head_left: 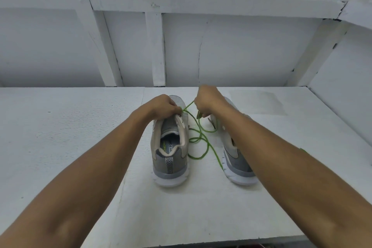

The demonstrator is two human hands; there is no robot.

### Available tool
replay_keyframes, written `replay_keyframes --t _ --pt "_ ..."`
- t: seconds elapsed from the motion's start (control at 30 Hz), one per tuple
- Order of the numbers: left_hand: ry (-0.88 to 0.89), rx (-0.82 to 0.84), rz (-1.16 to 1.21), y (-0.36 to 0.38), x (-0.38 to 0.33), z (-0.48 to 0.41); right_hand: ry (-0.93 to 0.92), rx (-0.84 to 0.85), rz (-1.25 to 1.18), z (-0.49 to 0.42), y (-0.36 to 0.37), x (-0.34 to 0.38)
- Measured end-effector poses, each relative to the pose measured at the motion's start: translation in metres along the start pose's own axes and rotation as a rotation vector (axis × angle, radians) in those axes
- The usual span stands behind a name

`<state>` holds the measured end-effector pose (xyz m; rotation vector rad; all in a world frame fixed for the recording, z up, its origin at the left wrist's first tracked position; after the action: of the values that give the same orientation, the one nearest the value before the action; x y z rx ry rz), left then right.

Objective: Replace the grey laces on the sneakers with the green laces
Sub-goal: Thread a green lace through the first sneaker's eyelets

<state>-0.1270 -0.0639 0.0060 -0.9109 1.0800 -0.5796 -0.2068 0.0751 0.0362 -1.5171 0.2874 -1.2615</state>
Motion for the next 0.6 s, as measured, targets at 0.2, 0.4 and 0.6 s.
replay_keyframes --t 0.2,0.4,0.6 --pt "0.013 -0.066 0.045 0.000 0.007 0.005 -0.020 0.027 0.263 0.000 -0.014 0.005" --pt "0.056 -0.029 -0.037 -0.010 0.015 0.010 -0.109 0.039 0.437 0.001 -0.002 0.003" --pt "0.062 0.039 -0.148 -0.007 0.010 0.004 -0.373 0.034 0.388 -0.002 0.031 0.004"
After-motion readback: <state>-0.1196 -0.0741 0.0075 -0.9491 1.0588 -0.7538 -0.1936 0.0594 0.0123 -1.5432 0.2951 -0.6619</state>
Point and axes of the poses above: each hand's wrist, its own z-axis away from the middle knuckle, its own y-axis out of the palm, x = y × z, the point moved 1 cm from there along -z, towards the middle knuckle, and after that the axes turned 5 degrees about -z, right-handed, at the moved point
